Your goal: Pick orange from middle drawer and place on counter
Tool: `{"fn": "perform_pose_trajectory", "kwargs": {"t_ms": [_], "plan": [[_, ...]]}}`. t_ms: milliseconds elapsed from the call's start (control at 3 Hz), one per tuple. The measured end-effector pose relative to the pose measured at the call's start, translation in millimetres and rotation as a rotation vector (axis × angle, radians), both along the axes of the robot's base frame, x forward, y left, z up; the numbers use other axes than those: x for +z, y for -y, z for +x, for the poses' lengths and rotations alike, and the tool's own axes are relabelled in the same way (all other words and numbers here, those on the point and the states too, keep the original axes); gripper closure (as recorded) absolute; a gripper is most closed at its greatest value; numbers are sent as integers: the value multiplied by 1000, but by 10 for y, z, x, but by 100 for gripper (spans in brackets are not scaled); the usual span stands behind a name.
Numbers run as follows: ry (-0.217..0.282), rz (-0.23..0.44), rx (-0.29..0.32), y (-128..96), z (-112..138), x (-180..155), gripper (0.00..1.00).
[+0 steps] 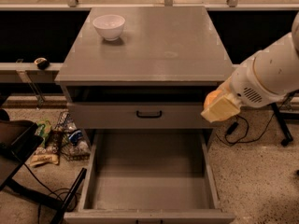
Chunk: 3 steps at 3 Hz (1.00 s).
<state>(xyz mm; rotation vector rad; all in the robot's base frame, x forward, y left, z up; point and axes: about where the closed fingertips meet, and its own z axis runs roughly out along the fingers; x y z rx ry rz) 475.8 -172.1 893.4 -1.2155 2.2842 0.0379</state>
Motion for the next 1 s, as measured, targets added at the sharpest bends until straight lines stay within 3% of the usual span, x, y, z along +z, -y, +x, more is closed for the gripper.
{"fn": "perform_pose_trajectory", "kwargs": {"t_ms": [333,667,1000], "plan": [[34,4,-17,-44,336,254,100],[125,86,3,-263,1115,625,100],[181,171,30,-428,1734,685,100]]}}
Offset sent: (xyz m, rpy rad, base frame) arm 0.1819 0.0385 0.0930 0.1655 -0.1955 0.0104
